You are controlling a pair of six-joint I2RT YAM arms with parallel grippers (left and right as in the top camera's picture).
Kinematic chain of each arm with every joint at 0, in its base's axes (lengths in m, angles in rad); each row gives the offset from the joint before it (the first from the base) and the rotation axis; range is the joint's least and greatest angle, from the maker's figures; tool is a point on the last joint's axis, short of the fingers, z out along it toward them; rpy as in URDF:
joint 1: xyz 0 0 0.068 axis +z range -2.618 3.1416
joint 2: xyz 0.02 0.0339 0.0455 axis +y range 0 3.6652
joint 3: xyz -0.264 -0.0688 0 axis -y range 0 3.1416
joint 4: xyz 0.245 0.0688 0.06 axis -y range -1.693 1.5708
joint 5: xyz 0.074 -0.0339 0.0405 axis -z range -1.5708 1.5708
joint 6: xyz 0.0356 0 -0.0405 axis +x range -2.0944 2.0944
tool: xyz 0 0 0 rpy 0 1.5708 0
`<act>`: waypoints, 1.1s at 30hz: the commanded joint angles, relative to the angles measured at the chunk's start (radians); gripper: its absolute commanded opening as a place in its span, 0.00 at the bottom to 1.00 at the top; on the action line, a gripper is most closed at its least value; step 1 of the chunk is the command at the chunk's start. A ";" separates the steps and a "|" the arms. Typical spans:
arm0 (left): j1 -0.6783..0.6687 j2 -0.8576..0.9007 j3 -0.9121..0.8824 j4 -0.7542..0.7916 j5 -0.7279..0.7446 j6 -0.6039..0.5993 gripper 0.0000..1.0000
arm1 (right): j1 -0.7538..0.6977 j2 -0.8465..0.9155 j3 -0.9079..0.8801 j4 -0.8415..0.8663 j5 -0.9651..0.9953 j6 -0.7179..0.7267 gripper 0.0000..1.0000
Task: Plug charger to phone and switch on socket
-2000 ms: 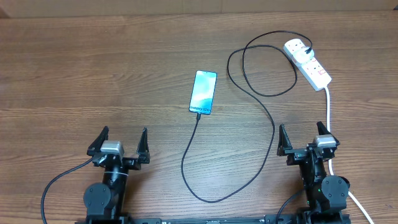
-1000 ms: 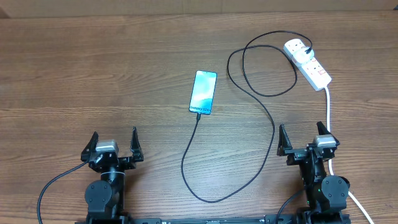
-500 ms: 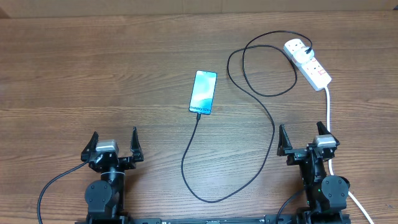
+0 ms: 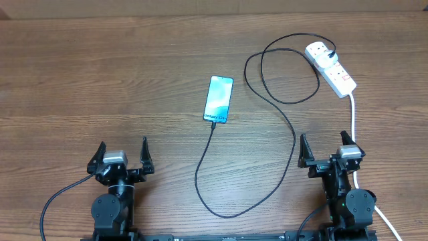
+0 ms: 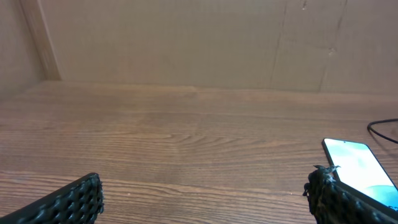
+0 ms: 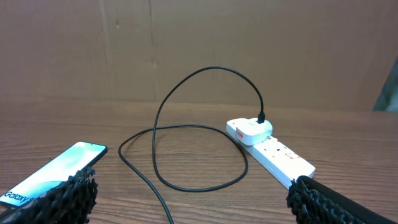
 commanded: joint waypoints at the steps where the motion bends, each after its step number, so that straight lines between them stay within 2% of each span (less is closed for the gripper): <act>1: 0.008 -0.011 -0.004 0.001 0.005 0.023 1.00 | 0.006 -0.010 -0.010 0.005 0.009 -0.004 1.00; 23: 0.008 -0.011 -0.004 0.001 0.005 0.023 1.00 | 0.010 -0.010 -0.010 0.005 -0.008 0.008 1.00; 33: 0.008 -0.011 -0.004 0.001 0.005 0.023 1.00 | 0.010 -0.010 -0.010 0.005 -0.001 0.056 1.00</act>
